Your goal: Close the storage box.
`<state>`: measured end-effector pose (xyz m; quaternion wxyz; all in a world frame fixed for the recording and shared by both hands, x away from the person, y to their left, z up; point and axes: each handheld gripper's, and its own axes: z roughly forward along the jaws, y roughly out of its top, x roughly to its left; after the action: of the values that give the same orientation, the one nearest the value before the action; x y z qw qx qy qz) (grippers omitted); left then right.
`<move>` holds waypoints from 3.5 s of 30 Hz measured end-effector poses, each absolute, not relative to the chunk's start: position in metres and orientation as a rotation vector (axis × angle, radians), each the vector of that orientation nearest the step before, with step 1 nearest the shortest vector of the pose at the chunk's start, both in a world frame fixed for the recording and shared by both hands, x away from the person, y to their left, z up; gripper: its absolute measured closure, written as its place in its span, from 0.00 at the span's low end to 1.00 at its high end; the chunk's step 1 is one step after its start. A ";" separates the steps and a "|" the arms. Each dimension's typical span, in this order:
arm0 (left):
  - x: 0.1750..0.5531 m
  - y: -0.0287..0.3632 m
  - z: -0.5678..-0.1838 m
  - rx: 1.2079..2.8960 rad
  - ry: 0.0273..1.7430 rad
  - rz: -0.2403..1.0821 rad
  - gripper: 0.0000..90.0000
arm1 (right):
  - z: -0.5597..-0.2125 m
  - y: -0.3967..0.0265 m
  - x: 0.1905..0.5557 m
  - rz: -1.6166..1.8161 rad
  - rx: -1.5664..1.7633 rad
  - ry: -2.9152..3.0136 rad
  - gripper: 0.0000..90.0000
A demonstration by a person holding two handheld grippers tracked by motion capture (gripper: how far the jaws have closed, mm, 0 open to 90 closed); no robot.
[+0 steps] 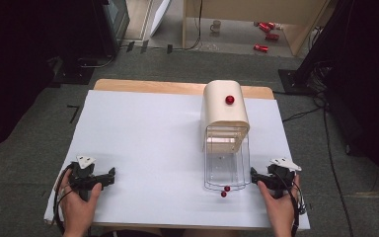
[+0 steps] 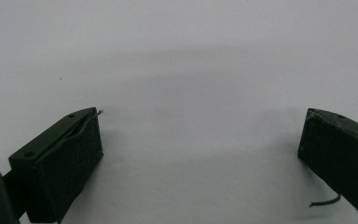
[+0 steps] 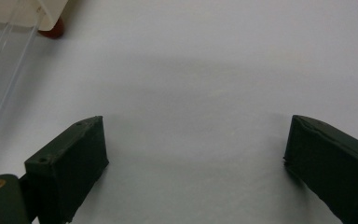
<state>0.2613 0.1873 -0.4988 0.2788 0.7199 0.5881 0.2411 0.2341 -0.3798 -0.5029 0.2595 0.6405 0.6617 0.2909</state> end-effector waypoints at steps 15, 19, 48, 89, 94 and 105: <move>0.261 0.187 -0.499 1.931 1.577 0.647 0.00 | -0.480 -0.347 0.194 0.851 1.704 1.820 0.10; 0.261 0.187 -0.499 1.931 1.578 0.646 0.00 | -0.475 -0.340 0.186 0.815 1.673 1.794 0.15; 0.261 0.187 -0.499 1.932 1.578 0.647 0.00 | -0.454 -0.292 0.128 1.069 1.520 1.953 0.69; 0.261 0.187 -0.499 1.932 1.578 0.647 0.00 | -0.435 -0.270 0.142 1.198 1.504 1.876 0.94; 0.261 0.187 -0.499 1.931 1.578 0.647 0.00 | -0.426 -0.268 0.155 1.202 1.484 1.872 0.93; 0.261 0.187 -0.499 1.931 1.578 0.647 0.00 | -0.414 -0.263 0.189 1.238 1.490 1.861 0.92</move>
<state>0.2613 0.1873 -0.4988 0.2791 0.7198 0.5881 0.2411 0.1895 -0.2633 -0.4143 0.2257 0.5404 0.6749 0.4490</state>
